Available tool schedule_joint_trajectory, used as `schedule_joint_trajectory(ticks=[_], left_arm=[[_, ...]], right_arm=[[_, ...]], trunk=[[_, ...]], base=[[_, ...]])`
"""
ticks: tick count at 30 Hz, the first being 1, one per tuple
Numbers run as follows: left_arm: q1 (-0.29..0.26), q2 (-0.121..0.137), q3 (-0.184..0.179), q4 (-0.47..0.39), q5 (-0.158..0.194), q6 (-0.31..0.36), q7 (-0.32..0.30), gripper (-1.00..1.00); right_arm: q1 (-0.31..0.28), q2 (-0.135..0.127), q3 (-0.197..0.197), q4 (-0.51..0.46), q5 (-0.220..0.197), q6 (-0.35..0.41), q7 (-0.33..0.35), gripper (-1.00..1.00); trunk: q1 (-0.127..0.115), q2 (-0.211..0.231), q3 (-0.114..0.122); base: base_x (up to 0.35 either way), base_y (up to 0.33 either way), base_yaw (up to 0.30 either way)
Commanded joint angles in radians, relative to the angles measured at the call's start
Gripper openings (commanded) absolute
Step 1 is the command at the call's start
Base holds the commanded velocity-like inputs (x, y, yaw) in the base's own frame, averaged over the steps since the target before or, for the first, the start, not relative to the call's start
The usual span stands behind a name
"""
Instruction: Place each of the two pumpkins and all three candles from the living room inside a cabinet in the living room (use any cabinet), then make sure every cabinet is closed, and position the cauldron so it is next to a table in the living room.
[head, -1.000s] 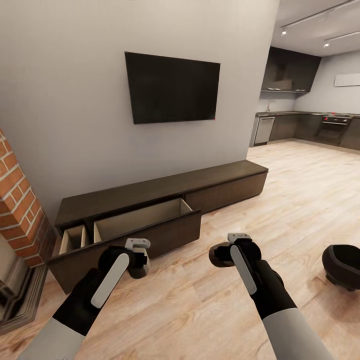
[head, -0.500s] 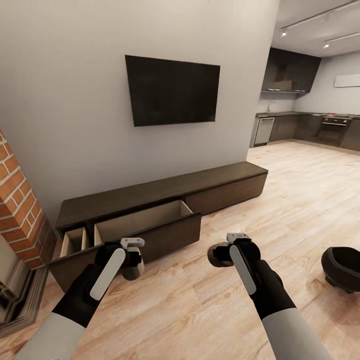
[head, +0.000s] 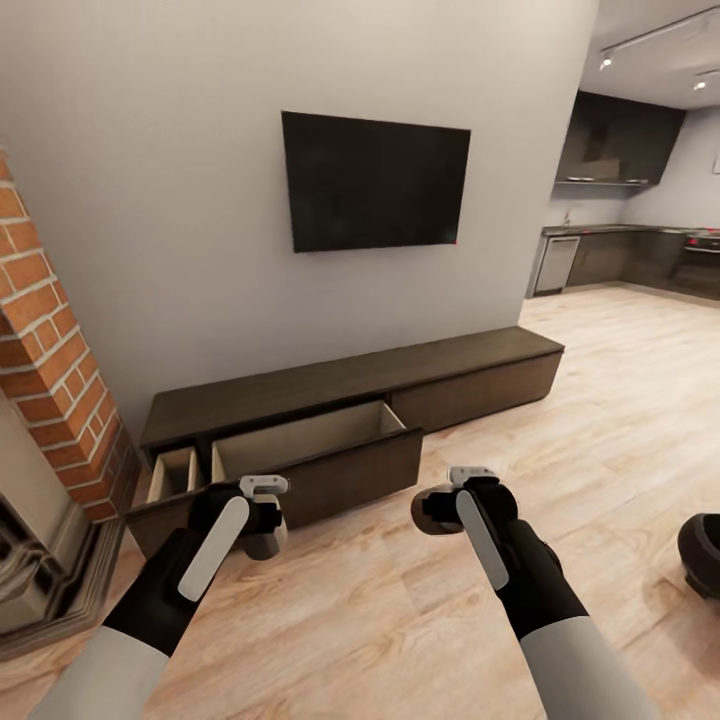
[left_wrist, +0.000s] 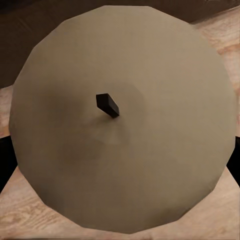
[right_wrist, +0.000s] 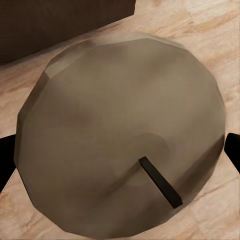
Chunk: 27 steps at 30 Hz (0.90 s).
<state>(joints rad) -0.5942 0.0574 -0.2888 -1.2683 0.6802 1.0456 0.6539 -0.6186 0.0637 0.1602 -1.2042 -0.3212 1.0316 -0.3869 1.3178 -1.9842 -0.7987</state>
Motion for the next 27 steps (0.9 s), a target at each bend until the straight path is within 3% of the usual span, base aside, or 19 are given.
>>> schedule_joint_trajectory(ticks=[1,8,14,27], left_arm=[[-0.001,0.001,-0.003,0.001,0.009,0.002,0.010,-1.00],[-0.001,0.001,-0.004,0.004,0.007,0.002,0.010,-1.00],[-0.001,0.000,-0.007,0.003,0.007,0.002,0.010,-1.00],[-0.001,-0.001,-0.009,-0.001,0.005,0.002,0.010,-1.00]], right_arm=[[-0.001,0.001,0.001,0.000,-0.009,0.002,-0.011,-1.00],[0.000,0.002,0.004,0.005,-0.009,0.002,-0.011,-1.00],[-0.001,0.001,0.030,0.006,-0.010,0.002,-0.012,-1.00],[0.000,0.001,0.057,0.012,-0.009,0.002,-0.011,-1.00]], trunk=[[0.000,0.000,-0.001],[0.000,0.000,-0.001],[0.000,0.000,-0.001],[0.000,0.000,-0.001]], base=[[0.140,0.000,0.286],[0.223,-0.099,0.290],[0.254,-0.212,0.266],[0.245,-0.223,0.033]])
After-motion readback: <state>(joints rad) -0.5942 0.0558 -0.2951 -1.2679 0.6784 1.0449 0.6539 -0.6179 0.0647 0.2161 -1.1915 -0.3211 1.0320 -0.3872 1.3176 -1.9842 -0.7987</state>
